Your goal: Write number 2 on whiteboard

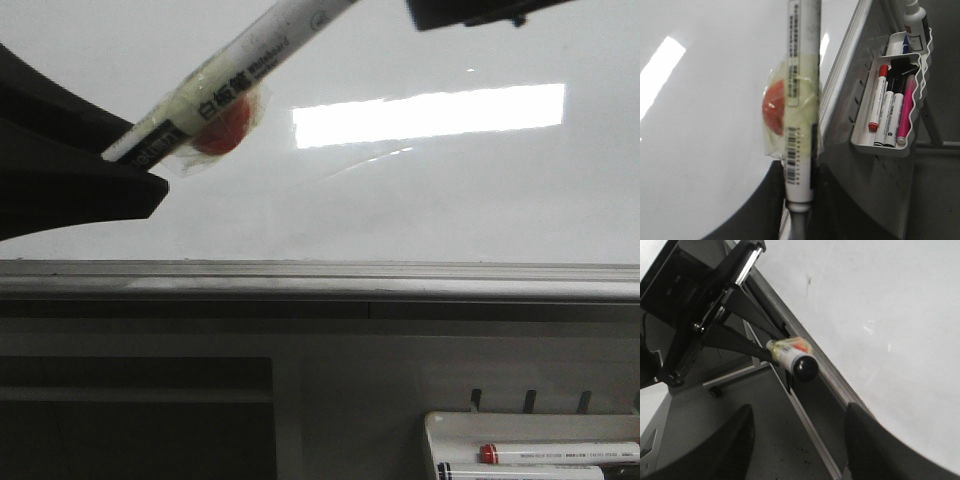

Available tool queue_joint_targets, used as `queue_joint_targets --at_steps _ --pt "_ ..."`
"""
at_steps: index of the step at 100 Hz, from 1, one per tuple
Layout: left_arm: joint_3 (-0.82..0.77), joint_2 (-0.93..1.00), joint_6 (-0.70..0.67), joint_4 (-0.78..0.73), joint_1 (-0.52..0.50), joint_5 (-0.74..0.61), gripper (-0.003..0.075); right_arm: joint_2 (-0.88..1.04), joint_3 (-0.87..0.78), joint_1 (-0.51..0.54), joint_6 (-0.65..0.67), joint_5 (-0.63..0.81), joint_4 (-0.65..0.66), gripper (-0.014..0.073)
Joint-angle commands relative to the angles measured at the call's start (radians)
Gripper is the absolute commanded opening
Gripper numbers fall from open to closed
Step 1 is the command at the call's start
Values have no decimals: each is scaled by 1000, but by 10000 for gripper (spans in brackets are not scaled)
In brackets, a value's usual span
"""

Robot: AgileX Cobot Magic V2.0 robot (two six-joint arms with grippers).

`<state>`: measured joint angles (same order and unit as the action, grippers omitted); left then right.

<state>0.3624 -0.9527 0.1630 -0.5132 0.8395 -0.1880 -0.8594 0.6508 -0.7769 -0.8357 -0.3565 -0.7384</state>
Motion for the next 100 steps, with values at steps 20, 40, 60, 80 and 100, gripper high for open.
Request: queue_joint_targets --at_steps 20,40,60,80,100 --pt "26 11 -7 -12 6 -76 -20 -118 122 -43 -28 100 -24 356" --pt "26 11 -7 -12 6 -76 -20 -177 153 -43 -28 86 -24 356" --pt "26 11 -7 -12 6 -76 -20 -201 153 -43 -28 84 -24 263" --pt "26 11 -7 -12 6 -76 -20 -204 153 -43 -28 88 -24 195" --pt "26 11 -7 -12 6 -76 -20 -204 153 -43 -28 88 -24 -16"
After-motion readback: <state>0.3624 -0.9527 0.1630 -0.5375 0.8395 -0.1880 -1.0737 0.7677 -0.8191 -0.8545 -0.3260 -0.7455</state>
